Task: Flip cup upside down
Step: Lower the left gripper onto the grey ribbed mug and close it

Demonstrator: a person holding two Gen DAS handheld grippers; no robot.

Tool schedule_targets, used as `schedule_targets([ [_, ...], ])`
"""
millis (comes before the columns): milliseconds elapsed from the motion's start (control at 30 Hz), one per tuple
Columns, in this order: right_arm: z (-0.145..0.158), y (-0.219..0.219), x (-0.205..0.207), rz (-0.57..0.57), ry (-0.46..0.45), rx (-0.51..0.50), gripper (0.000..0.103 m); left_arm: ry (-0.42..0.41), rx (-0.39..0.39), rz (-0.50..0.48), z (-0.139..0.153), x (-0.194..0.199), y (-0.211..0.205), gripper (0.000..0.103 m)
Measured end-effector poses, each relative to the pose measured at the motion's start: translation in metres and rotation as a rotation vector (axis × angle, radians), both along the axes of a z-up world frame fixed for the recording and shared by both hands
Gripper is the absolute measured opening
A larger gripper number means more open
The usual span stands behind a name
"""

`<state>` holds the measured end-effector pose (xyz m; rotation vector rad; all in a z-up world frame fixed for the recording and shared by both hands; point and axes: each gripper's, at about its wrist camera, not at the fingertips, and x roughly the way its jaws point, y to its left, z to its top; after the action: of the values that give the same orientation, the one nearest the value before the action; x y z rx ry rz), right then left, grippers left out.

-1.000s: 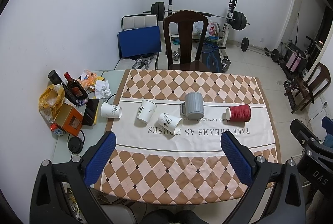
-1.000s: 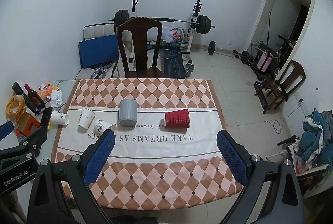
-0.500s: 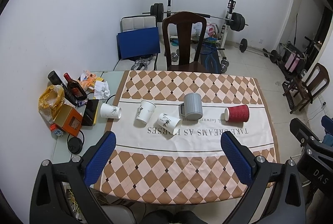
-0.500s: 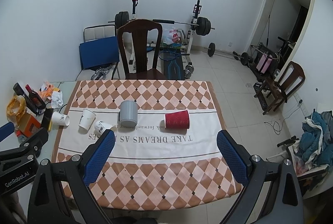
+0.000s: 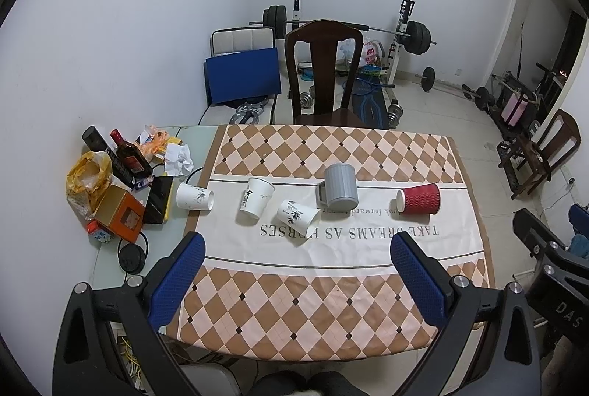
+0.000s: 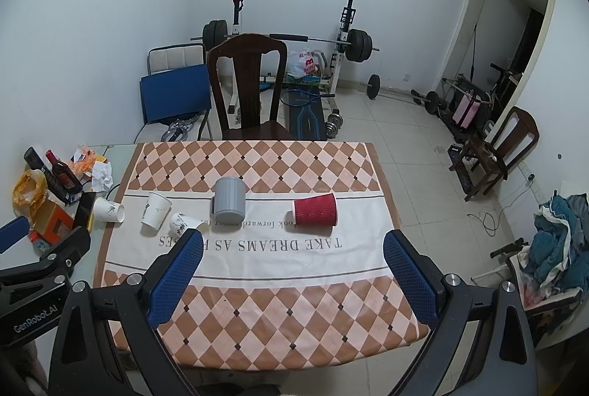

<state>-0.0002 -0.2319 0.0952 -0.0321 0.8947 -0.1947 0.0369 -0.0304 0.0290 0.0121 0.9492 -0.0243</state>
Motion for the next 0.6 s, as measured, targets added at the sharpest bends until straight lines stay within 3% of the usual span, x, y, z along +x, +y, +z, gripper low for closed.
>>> schedule_targets([
  [133, -0.007, -0.002, 0.014, -0.047, 0.017, -0.002, 0.1, 0.017, 0.012, 0.006, -0.009, 0.017, -0.003, 0.103],
  [233, -0.029, 0.001, 0.029, -0.091, 0.077, -0.021, 0.1, 0.032, 0.036, -0.002, -0.031, 0.04, -0.009, 0.103],
  [500, -0.161, -0.012, 0.073, -0.158, 0.304, -0.049, 0.1, 0.15, 0.127, -0.033, -0.126, 0.092, -0.006, 0.103],
  [600, -0.208, -0.019, 0.084, -0.157, 0.377, -0.04, 0.1, 0.213, 0.119, -0.044, -0.159, 0.104, -0.002, 0.103],
])
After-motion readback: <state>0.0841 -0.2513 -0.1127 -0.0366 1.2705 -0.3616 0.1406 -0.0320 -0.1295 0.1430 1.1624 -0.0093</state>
